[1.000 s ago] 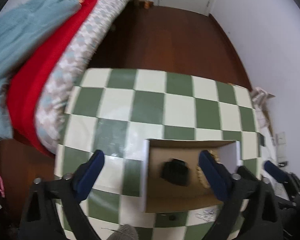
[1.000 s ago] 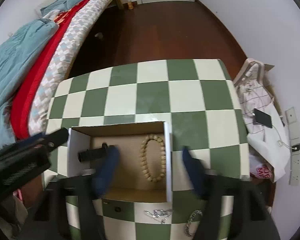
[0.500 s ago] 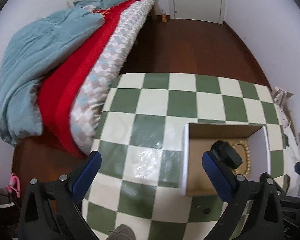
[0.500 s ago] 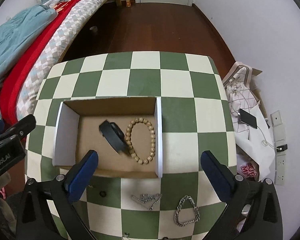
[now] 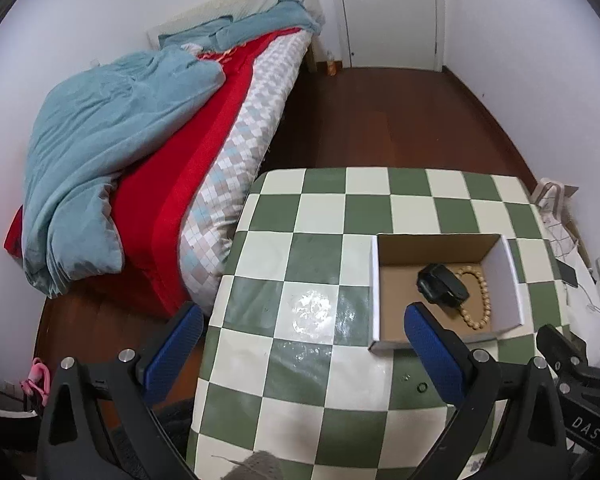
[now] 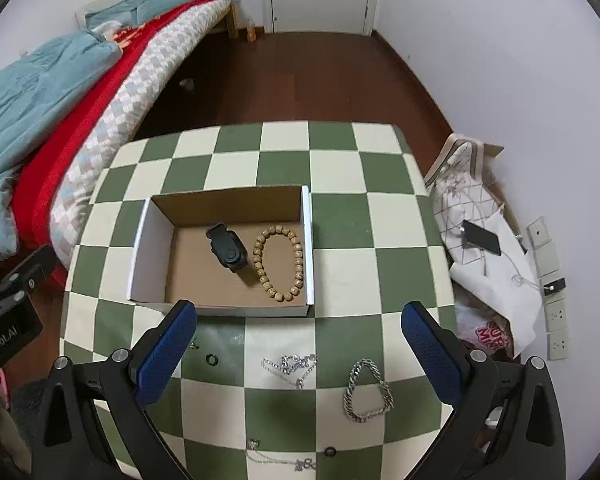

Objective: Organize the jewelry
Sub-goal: 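Lift both open tools up out of the box, then close the right tool on the thick silver chain bracelet, then grasp a small silver chain piece with the left tool while the right tool holds the bracelet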

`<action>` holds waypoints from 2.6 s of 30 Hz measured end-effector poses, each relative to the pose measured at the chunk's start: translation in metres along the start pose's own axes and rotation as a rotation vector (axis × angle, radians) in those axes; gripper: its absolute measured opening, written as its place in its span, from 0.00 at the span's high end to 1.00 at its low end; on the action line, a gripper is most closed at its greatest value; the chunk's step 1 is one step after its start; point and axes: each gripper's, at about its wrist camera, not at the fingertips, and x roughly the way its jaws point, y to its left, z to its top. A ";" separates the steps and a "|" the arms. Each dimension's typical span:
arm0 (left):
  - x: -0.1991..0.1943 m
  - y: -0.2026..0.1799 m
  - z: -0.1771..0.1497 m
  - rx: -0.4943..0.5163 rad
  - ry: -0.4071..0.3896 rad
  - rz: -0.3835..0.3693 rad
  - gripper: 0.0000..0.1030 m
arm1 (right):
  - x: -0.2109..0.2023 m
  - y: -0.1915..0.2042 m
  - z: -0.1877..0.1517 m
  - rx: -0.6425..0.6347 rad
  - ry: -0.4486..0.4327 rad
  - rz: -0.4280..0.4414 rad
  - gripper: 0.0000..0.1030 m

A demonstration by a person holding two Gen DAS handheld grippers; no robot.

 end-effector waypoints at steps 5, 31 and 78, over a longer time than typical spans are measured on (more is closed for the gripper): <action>-0.033 0.000 -0.010 0.010 -0.061 -0.011 0.00 | -0.034 -0.002 -0.009 0.008 -0.057 -0.001 0.00; -0.013 -0.018 -0.074 0.049 -0.015 0.154 0.00 | -0.030 -0.094 -0.096 0.243 0.059 0.001 0.23; 0.072 -0.199 -0.104 0.416 0.212 -0.247 0.98 | 0.099 -0.155 -0.132 0.311 0.205 -0.015 0.92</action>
